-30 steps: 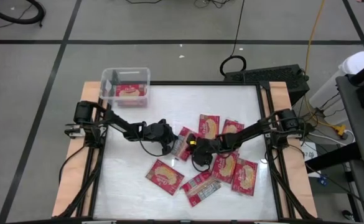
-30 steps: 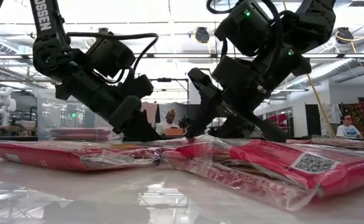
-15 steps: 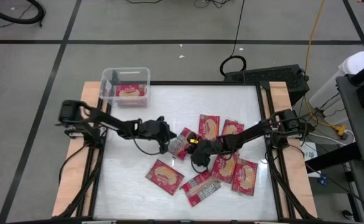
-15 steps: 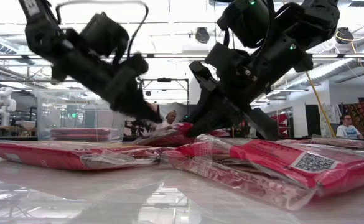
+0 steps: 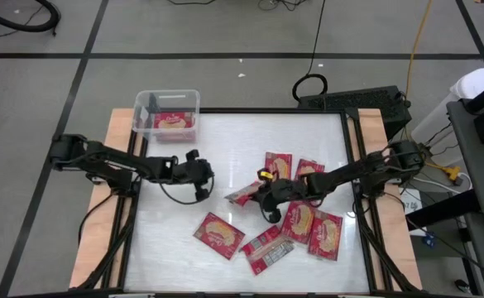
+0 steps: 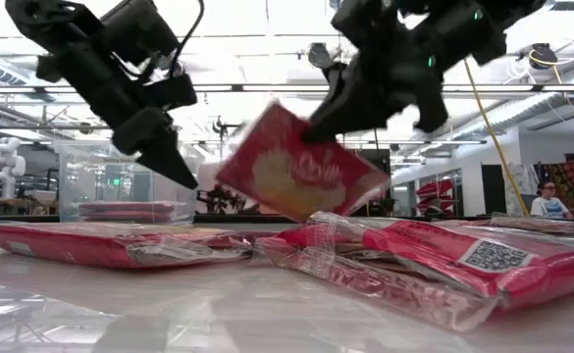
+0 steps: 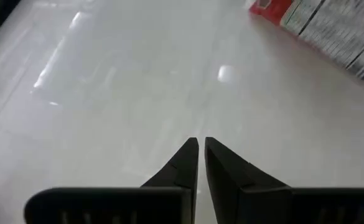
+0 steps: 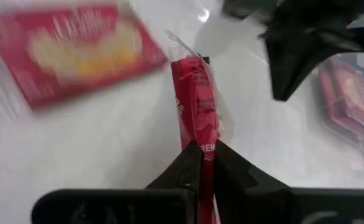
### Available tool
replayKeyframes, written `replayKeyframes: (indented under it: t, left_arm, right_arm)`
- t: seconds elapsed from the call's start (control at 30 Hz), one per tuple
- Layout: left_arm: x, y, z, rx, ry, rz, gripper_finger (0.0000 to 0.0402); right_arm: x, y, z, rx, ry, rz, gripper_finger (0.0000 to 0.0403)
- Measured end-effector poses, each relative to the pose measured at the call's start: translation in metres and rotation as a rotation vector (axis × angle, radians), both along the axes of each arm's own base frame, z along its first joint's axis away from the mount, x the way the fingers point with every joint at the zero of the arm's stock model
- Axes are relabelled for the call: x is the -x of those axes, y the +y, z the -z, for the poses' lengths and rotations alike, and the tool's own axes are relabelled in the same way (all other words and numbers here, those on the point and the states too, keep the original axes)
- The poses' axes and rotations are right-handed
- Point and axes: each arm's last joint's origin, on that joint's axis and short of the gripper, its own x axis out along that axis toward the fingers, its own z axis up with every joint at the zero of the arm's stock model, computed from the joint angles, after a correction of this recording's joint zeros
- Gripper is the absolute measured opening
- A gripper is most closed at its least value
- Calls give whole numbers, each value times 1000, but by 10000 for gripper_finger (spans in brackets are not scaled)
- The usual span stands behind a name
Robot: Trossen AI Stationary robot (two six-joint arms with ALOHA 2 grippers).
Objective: Sort popcorn bags into baskets
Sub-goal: Put the red popcorn bag into the transparent container
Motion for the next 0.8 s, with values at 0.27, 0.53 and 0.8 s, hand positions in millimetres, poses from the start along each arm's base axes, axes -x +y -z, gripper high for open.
replayKeyframes:
  t: [0.27,0.53,0.8]
  left_arm:
    - [5,-25,3,14,-210,87,33]
    - [23,-44,15,85,-404,115,33]
    - [33,-63,8,-38,-456,72,33]
  right_arm:
    - [12,-2,-39,-187,-138,89,17]
    - [13,-6,-53,-386,-219,182,17]
    - [12,-10,-37,-577,-114,334,17]
